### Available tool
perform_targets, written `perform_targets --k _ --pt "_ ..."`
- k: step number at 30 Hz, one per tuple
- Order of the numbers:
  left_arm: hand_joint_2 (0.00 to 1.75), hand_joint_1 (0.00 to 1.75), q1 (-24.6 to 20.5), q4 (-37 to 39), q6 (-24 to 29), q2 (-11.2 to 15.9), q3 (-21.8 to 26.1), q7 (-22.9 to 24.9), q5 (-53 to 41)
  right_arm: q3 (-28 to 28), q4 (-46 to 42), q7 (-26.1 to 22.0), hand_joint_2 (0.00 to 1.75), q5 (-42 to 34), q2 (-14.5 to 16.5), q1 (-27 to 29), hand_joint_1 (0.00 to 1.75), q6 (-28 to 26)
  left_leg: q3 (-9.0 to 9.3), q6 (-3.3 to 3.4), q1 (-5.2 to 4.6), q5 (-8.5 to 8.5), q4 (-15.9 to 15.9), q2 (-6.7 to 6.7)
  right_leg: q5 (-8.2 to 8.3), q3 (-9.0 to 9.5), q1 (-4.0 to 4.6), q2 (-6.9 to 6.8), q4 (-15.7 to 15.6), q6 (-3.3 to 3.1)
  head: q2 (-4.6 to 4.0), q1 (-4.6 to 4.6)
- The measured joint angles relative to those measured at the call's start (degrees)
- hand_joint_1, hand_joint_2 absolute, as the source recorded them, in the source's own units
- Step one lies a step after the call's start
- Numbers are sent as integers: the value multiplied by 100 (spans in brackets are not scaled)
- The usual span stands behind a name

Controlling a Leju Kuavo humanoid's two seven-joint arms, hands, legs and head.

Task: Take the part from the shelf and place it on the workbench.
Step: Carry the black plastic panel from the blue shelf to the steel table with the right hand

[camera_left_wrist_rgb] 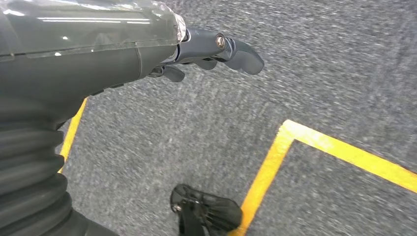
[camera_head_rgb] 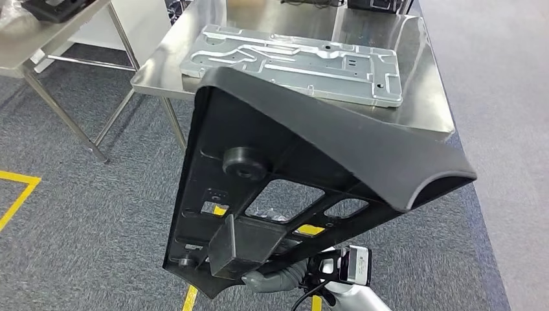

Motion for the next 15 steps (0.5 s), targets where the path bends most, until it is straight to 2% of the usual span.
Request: perform_targets --k 1,2,3,5,7,9,11,12,13,14,15 --pt "175 0 -3 1 0 -7 -1 0 -1 -1 1 0 175 0 -1 1 169 -3 76 -17 -5 -55 -1 0 247 78 24 -7 -334 -45 0 -1" --pt "175 0 -9 1 0 -12 -2 0 -2 -2 1 0 175 1 -2 0 169 -7 124 -41 -9 -99 -9 0 417 141 51 -14 -604 -90 0 2" --pt "175 0 -16 1 0 -16 -4 0 -2 -3 -2 0 175 3 -3 0 169 -10 149 -72 -10 -136 -32 5 518 174 77 -20 -757 -130 0 5" --pt "175 0 -26 1 0 -17 -8 -2 -2 -7 -11 0 175 4 -3 -2 169 -16 192 -150 -14 -132 -31 17 506 227 91 -10 -853 -192 0 10" --pt "175 0 -34 0 1 -14 -13 -5 -1 -9 -24 0 175 3 -2 -5 169 -17 162 -203 -6 -100 196 26 473 366 66 4 -928 -252 0 8" --pt "175 0 -42 1 1 -15 -18 -8 -2 -9 -30 0 175 1 -1 -16 169 -16 -130 -235 9 -215 767 25 408 504 48 6 -978 -303 0 8" --pt "175 0 -33 1 0 -15 -20 -9 -1 -9 -30 0 175 1 -1 -16 169 -15 -583 -273 13 -523 1403 23 327 581 54 18 -981 -330 0 7" --pt "175 0 -22 1 0 -13 -20 -10 1 -9 -30 0 175 1 -2 -8 169 -15 -765 -288 13 -640 1569 24 282 625 58 31 -979 -331 0 6" --pt "175 0 -13 0 0 -10 -20 -13 2 -9 -30 0 175 1 -2 -2 169 -15 -871 -291 13 -645 1569 24 232 680 61 44 -977 -328 0 7" --pt "175 0 -7 0 -1 -9 -20 -19 2 -9 -30 0 175 0 -2 2 169 -15 -889 -285 12 -501 1385 24 178 748 63 55 -974 -321 0 7" --pt "175 0 -3 0 -1 -8 -20 -27 2 -9 -30 0 175 0 -2 3 169 -15 -828 -268 12 -230 1053 24 121 825 63 60 -972 -310 0 7"
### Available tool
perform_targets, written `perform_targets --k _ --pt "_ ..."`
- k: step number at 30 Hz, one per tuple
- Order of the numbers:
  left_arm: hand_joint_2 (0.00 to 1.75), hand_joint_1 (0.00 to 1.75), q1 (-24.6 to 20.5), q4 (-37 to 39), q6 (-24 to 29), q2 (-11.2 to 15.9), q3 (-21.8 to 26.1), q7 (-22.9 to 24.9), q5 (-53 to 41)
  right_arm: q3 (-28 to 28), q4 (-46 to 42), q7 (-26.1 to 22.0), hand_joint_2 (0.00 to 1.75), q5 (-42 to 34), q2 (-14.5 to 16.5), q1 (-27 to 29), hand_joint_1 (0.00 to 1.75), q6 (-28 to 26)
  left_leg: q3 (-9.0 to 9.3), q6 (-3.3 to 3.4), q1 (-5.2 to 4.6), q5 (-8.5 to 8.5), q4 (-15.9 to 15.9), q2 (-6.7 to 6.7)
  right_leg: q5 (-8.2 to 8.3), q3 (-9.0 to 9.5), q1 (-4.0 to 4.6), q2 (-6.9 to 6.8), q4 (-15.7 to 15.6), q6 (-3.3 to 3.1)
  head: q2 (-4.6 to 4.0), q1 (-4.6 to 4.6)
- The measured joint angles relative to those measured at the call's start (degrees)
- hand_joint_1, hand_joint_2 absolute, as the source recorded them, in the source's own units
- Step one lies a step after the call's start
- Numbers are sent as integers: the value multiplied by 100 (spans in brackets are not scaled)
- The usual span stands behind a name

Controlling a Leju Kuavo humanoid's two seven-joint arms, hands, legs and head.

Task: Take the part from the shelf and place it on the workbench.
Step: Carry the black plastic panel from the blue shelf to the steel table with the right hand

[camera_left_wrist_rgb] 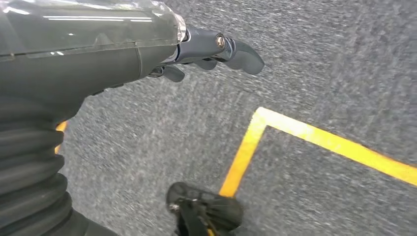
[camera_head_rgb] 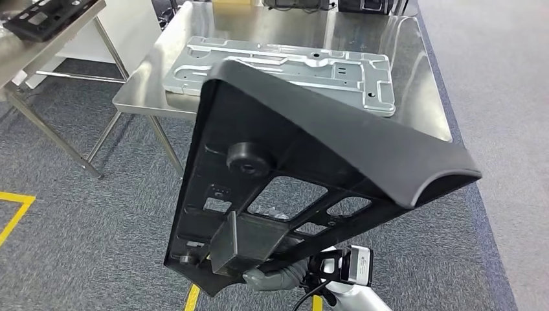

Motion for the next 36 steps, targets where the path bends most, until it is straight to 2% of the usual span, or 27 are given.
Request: perform_targets --k 1,3,5,7,9,11,12,13,14,15,17,18,19,21,22,23,25,27,28,29,30,31,32,33,34,35,36 --pt "175 0 5 0 -1 3 -1 -11 -2 0 0 0 175 0 0 1 169 -3 84 23 -3 317 -378 1 -57 67 1 1 2 15 0 1" --pt "175 0 9 1 -8 10 -4 -35 -7 -2 -2 0 175 3 -1 11 169 -8 201 86 -33 617 -875 0 -147 139 9 10 13 65 0 1" --pt "175 0 14 1 -17 18 -12 -48 -14 -6 -18 0 175 8 -3 32 169 -13 229 169 -58 597 -968 -4 -185 161 20 17 53 137 0 1" --pt "175 0 19 0 -21 23 -26 -50 -24 -15 -55 0 175 7 -5 47 169 -15 315 242 -34 619 -1007 -13 -208 149 22 7 181 206 0 1" --pt "175 0 9 0 -22 25 -46 -50 -37 -26 -93 0 175 1 -8 47 169 -13 432 287 -13 580 -1047 -17 -303 -87 -4 -14 628 273 0 1" --pt "175 0 5 0 -23 27 -62 -50 -52 -34 -111 0 175 -4 -12 61 169 -10 526 305 -12 502 -1061 -16 -570 -576 -48 -33 1354 335 0 1" --pt "175 0 8 0 -24 28 -66 -50 -57 -37 -114 0 175 -5 -17 75 169 -9 580 302 -11 450 -1062 -18 -712 -808 -68 -41 1629 359 0 1" --pt "175 0 13 0 -24 29 -69 -50 -60 -37 -115 0 175 -5 -23 87 169 -10 649 294 -9 390 -1062 -22 -788 -962 -85 -49 1731 378 0 1" --pt "175 0 17 0 -25 30 -73 -50 -60 -37 -116 0 175 -4 -31 93 169 -9 732 283 -7 325 -1063 -26 -754 -1020 -97 -58 1637 387 0 1" --pt "175 0 20 0 -26 30 -77 -50 -60 -37 -119 0 175 -5 -36 96 169 -9 826 270 -4 257 -1063 -31 -593 -990 -106 -66 1368 389 0 2" --pt "175 0 20 0 -27 28 -84 -47 -54 -39 -127 0 175 -12 -45 100 169 -4 992 230 -6 113 -1067 -38 39 -846 -95 -85 638 347 0 0" --pt "175 0 14 0 -27 28 -87 -44 -50 -42 -131 0 175 -20 -49 107 169 1 1049 199 -10 52 -1079 -41 287 -793 -77 -89 386 308 0 0" --pt "175 0 9 0 -27 30 -89 -39 -39 -48 -143 0 175 -33 -52 115 169 8 1105 164 -14 7 -1099 -43 450 -763 -56 -89 238 263 0 -1" --pt "175 0 -6 0 -26 37 -90 -33 -18 -61 -177 0 175 -71 -53 119 169 21 1179 77 -17 19 -1092 -44 425 -687 -39 -69 177 166 0 -1" --pt "175 0 -13 0 -25 40 -90 -31 -9 -68 -203 0 175 -87 -51 119 169 25 1165 46 -12 62 -986 -38 396 -613 -45 -62 139 122 0 -2" --pt "175 0 -24 0 -23 41 -90 -33 -6 -74 -221 0 175 -99 -50 114 169 26 1068 25 -7 117 -762 -34 355 -527 -54 -60 105 78 0 -3" --pt "175 0 -35 0 -23 42 -91 -36 -4 -82 -243 0 175 -110 -48 113 169 26 664 7 4 66 -68 -28 254 -356 -63 -61 53 18 0 -3" --pt "175 0 -13 0 -23 43 -92 -37 -3 -86 -244 0 175 -111 -48 118 169 25 179 -17 5 -290 521 -30 122 -203 -56 -48 45 -9 0 -3" --pt "175 0 2 0 -23 44 -92 -37 -3 -87 -244 0 175 -110 -48 124 169 24 5 -24 4 -473 623 -30 51 -117 -50 -33 45 -12 0 -4" --pt "175 0 14 0 -23 45 -92 -37 -3 -89 -244 0 175 -107 -48 130 169 23 -96 -17 3 -550 562 -30 -23 -20 -43 -19 45 -12 0 -4" --pt "175 0 20 0 -23 45 -92 -37 -3 -90 -245 0 175 -103 -48 133 169 20 -125 -2 2 -455 338 -29 -101 87 -36 -9 45 -8 0 -4" --pt "175 0 25 0 -23 45 -92 -38 -4 -91 -245 0 175 -96 -48 133 169 16 -104 22 -2 -185 4 -29 -182 189 -28 -4 45 -1 0 -4" --pt "175 0 34 0 -23 46 -92 -39 -6 -92 -244 0 175 -86 -49 134 169 9 -82 54 -11 232 -362 -29 -261 277 -19 -2 51 10 0 -3" --pt "175 0 41 1 -23 49 -92 -41 -8 -92 -244 0 175 -74 -49 141 169 1 -61 77 -27 554 -644 -31 -331 332 -10 8 51 31 0 -3" --pt "175 0 49 1 -23 50 -93 -44 -10 -93 -250 0 175 -62 -50 149 169 -6 -46 101 -45 794 -815 -35 -389 364 -5 19 44 61 0 -2" --pt "175 0 55 1 -22 52 -95 -46 -10 -95 -261 0 175 -53 -50 157 169 -10 -40 124 -57 897 -894 -39 -420 386 0 28 54 95 0 -1" --pt "175 0 55 1 -22 52 -96 -48 -10 -98 -275 0 175 -50 -50 160 169 -11 -3 144 -59 852 -907 -45 -431 406 4 36 61 130 0 -1"
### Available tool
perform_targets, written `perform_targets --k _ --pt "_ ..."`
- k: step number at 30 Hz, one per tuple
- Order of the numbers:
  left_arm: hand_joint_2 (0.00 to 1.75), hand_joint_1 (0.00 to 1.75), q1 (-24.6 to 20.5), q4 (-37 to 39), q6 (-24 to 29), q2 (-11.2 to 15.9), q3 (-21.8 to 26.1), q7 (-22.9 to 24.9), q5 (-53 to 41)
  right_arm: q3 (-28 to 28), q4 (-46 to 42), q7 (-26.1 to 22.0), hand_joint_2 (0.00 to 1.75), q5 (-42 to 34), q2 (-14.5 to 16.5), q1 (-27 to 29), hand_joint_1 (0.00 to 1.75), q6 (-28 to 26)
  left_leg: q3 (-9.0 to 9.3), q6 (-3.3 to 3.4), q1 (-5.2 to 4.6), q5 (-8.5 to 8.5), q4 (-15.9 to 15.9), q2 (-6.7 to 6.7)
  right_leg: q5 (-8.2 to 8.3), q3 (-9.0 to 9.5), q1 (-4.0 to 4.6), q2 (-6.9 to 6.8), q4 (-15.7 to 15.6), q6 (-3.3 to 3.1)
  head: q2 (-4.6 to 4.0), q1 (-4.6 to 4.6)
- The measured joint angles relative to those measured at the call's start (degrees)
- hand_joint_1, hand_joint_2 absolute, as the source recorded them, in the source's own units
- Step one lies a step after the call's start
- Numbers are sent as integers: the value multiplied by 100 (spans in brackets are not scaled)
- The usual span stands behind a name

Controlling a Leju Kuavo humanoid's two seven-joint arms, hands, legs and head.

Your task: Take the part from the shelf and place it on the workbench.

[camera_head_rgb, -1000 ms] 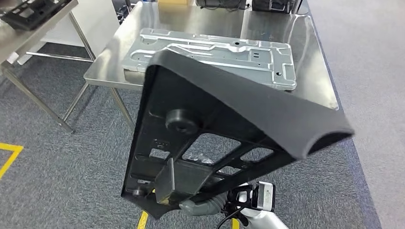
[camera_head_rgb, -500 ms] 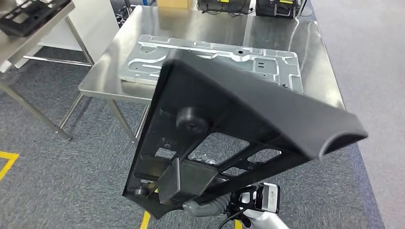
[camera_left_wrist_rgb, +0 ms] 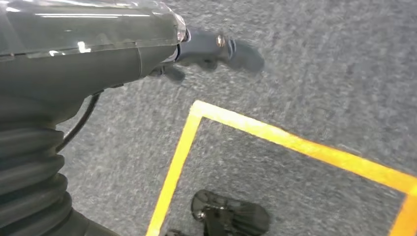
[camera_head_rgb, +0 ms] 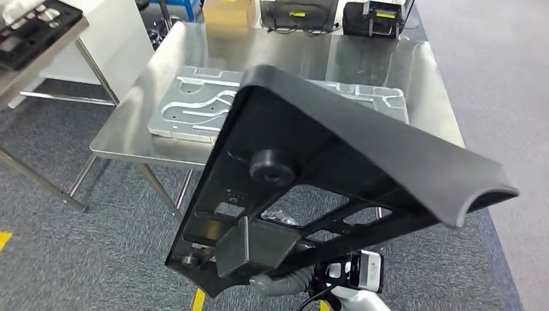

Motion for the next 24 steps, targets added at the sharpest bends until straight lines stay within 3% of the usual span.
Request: perform_targets --k 2,3,4,6,8,9,10,11,13,14,17,19,22,23,24 --pt "175 0 -1 -1 0 -8 -3 -3 -1 -7 -38 -1 175 -2 1 -6 169 -2 136 55 27 -30 -70 -10 34 -26 -1 -20 199 63 0 1" --pt "175 0 -7 -1 0 -12 -4 -4 -4 -11 -50 -1 175 -4 1 -13 169 -3 221 78 39 -61 -98 -14 36 -139 -9 -34 423 97 0 1" --pt "175 0 -13 -1 1 -15 -5 -6 -8 -16 -60 -1 175 -4 1 -14 169 -5 301 93 48 -93 -125 -14 -10 -329 -27 -50 733 134 0 1" --pt "175 0 -25 -1 4 -14 -7 -21 -16 -28 -57 -1 175 -19 -2 -10 169 -30 428 107 50 -177 -142 -11 -288 -818 -67 -72 1361 200 0 1" --pt "175 0 -30 -1 10 -15 -10 -43 -35 -58 -47 0 175 -68 -3 -2 169 -73 560 104 50 -284 -144 -10 -504 -1148 -92 -92 1552 228 0 2" --pt "175 0 -32 -1 15 -16 -11 -49 -44 -85 -45 0 175 -102 -3 -6 169 -87 633 98 50 -343 -144 -9 -425 -1192 -95 -102 1402 224 0 2" --pt "175 0 -37 -1 20 -17 -14 -50 -52 -119 -48 0 175 -129 -2 -12 169 -92 713 87 50 -402 -146 -4 -191 -1160 -92 -120 1109 203 0 2" --pt "175 0 -41 -1 27 -18 -16 -50 -52 -160 -55 0 175 -147 -2 -21 169 -94 781 72 49 -461 -152 3 172 -1087 -79 -158 733 168 0 2" --pt "175 0 -54 -1 35 -20 -18 -51 -43 -250 -87 0 175 -141 2 -47 169 -105 894 15 39 -568 -155 17 675 -971 -27 -223 217 89 0 2" --pt "175 0 -58 -1 39 -20 -18 -51 -31 -300 -122 0 175 -127 6 -61 169 -122 933 -21 35 -595 -143 29 789 -950 -4 -229 110 49 0 4" --pt "175 0 -65 -1 46 -17 -17 -69 8 -426 -267 -1 175 -62 44 -137 169 -234 981 -127 36 -623 -54 61 804 -878 -8 -142 41 -52 0 7" --pt "175 0 -75 -1 46 -17 -17 -93 21 -494 -339 -1 175 29 73 -205 169 -356 832 -159 50 -824 276 57 801 -811 -27 -105 -1 -110 0 6" --pt "175 0 -80 -1 41 -19 -18 -109 26 -564 -389 0 175 214 85 -273 169 -621 251 -193 61 -1333 1291 54 778 -796 -15 -46 -2 -157 0 5" --pt "175 0 -75 -1 40 -19 -18 -109 29 -576 -394 0 175 301 84 -289 169 -740 114 -204 61 -1366 1460 53 772 -794 -10 -19 1 -161 0 5" --pt "175 0 -70 -1 39 -19 -18 -109 33 -583 -396 0 175 395 84 -307 169 -858 82 -210 61 -1265 1407 53 767 -788 -8 10 7 -159 0 4"
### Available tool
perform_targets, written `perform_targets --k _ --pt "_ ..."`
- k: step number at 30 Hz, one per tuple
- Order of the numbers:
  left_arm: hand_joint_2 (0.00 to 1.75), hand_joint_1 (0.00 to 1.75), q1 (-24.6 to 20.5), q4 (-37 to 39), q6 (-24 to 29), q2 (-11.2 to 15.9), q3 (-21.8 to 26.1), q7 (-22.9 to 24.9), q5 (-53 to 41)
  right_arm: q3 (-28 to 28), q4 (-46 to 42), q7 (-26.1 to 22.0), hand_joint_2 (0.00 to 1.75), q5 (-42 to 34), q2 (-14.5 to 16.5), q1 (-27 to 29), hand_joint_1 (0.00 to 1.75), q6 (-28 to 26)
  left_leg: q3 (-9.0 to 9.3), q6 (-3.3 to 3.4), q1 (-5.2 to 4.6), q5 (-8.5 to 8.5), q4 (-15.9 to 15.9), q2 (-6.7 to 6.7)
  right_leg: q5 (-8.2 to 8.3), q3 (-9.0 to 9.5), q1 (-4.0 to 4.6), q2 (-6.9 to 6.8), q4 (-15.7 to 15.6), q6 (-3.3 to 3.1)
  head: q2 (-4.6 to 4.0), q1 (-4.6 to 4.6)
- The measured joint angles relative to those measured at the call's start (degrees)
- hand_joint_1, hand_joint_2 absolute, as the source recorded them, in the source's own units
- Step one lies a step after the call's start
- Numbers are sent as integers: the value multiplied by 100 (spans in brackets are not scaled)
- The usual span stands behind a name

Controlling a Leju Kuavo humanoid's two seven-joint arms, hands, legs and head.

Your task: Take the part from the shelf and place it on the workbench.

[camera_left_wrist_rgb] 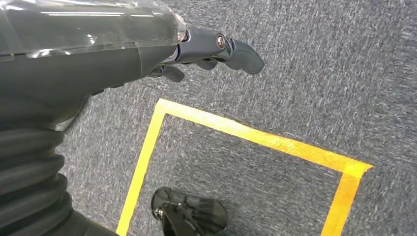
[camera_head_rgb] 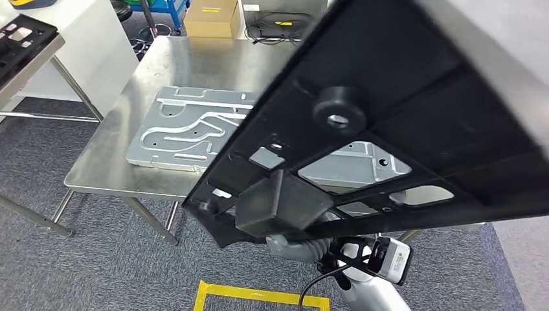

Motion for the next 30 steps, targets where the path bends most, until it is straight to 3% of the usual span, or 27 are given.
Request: perform_targets --k 3,5,7,9,10,12,14,15,16,18,20,22,25,26,28,30 --pt "175 0 -5 0 -2 0 0 -1 21 -33 -28 8 175 251 1 -78 169 -331 328 29 -2 659 -1026 -72 -17 17 2 77 36 33 0 1" --pt "175 0 -13 0 -5 -1 1 -19 49 -99 -39 84 175 410 5 -155 169 -595 453 100 -31 748 -1442 -152 -17 -13 3 119 61 90 0 1" --pt "175 0 -5 0 -6 -2 3 -61 94 -201 30 349 175 730 14 -284 169 -1051 441 179 -56 756 -1471 -160 -8 -39 2 158 65 155 0 1" --pt "175 0 -4 -1 0 -32 7 -120 126 -344 337 833 175 1521 20 -558 169 -1900 461 249 -26 913 -1518 -117 -49 -60 6 134 122 219 0 2" --pt "175 0 -11 -1 6 -50 8 -149 127 -423 600 1109 175 2098 21 -757 169 -2438 464 281 -11 954 -1541 -95 -146 -121 2 81 258 258 0 2" --pt "175 0 -17 -1 18 -83 9 -181 106 -588 1334 1631 175 3331 22 -1224 169 -3513 436 320 -3 1005 -1559 -67 -500 -401 -26 -45 868 334 0 3" --pt "175 0 -2 0 24 -103 8 -174 79 -740 2144 2091 175 4275 26 -1713 169 -4167 389 324 -6 1024 -1544 -47 -775 -725 -69 -96 1565 388 0 2" --pt "175 0 2 0 25 -113 7 -157 62 -790 2520 2347 175 4661 32 -1963 169 -4310 377 321 -7 1027 -1536 -37 -763 -774 -87 -106 1680 403 0 2" --pt "175 0 -2 0 26 -123 4 -136 44 -826 2888 2649 175 5060 39 -2212 169 -4401 374 317 -6 1027 -1529 -31 -641 -708 -100 -113 1563 408 0 2" --pt "175 0 -29 0 20 -140 -9 -103 5 -872 3600 3292 175 5853 54 -2714 169 -4464 385 300 -6 1018 -1523 -26 -255 -329 -109 -127 805 383 0 3" --pt "175 0 -61 0 7 -151 -38 -93 -19 -909 4288 3867 175 6506 61 -3201 169 -4389 367 251 -21 1018 -1517 -29 -58 -47 -78 -136 177 330 0 2" --pt "175 0 -86 0 -4 -157 -75 -90 -31 -927 4938 4290 175 6961 65 -3596 169 -4274 342 187 -27 1031 -1533 -32 -61 -11 -39 -135 39 279 0 2" --pt "175 0 -112 0 -39 -163 -132 -86 -66 -945 5725 4749 175 7457 69 -4001 169 -3890 298 105 -30 939 -1436 -35 -36 39 -82 -135 -49 180 0 2" --pt "175 0 -126 0 -59 -166 -153 -89 -84 -940 5970 4878 175 7648 74 -4124 169 -3677 192 85 -27 820 -1216 -37 -28 64 -100 -136 -79 147 0 1" --pt "175 0 -160 0 -95 -172 -198 -118 -103 -894 6467 4976 175 8029 86 -4300 169 -3265 -208 60 -10 509 -453 -39 -38 78 -91 -134 -88 104 0 -1" --pt "175 0 -178 0 -116 -174 -243 -200 -93 -791 6902 4852 175 8329 112 -4347 169 -2920 -563 41 -4 420 108 -37 -59 93 -74 -113 -82 88 0 -1"
